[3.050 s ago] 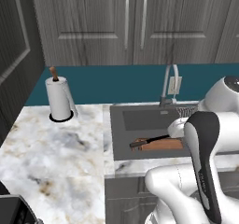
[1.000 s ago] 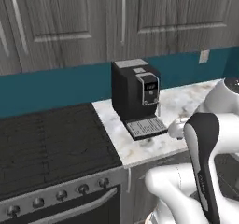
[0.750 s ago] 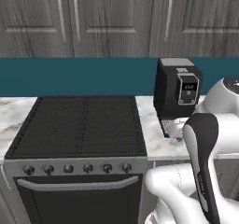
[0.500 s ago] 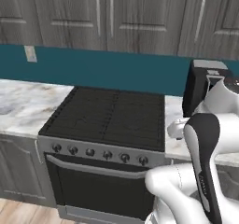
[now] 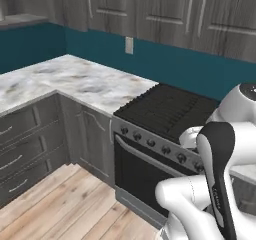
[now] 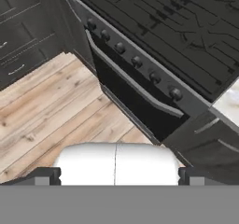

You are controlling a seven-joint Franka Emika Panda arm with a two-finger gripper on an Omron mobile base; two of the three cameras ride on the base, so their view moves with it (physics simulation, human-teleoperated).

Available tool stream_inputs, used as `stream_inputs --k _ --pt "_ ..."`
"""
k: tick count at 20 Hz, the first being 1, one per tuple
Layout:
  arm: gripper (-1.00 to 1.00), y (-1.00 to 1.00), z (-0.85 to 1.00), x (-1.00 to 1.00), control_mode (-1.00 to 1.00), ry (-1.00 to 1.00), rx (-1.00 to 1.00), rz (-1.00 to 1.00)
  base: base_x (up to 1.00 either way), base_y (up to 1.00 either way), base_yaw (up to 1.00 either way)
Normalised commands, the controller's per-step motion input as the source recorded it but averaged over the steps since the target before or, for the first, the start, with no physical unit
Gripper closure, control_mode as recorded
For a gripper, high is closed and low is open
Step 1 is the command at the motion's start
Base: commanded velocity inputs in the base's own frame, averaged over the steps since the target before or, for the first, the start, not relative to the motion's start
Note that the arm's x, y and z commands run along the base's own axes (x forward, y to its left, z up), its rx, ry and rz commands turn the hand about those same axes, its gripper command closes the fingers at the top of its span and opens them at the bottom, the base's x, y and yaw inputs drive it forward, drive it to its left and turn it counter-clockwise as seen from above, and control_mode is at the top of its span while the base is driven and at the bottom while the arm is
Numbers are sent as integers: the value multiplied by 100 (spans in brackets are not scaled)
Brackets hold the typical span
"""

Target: Move the cutting board and knife to the sink. Then move spray from the cabinet to the counter.

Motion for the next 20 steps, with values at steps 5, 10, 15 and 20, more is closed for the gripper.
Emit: stream_inputs --k 5,10,15,20 --pt "-100 0 0 0 100 0 0 0 28 27 56" --pt "-100 0 0 0 100 0 0 0 47 13 47" --pt "-100 0 0 0 100 0 0 0 64 8 38" --pt "-100 0 0 0 100 0 0 0 74 5 27"
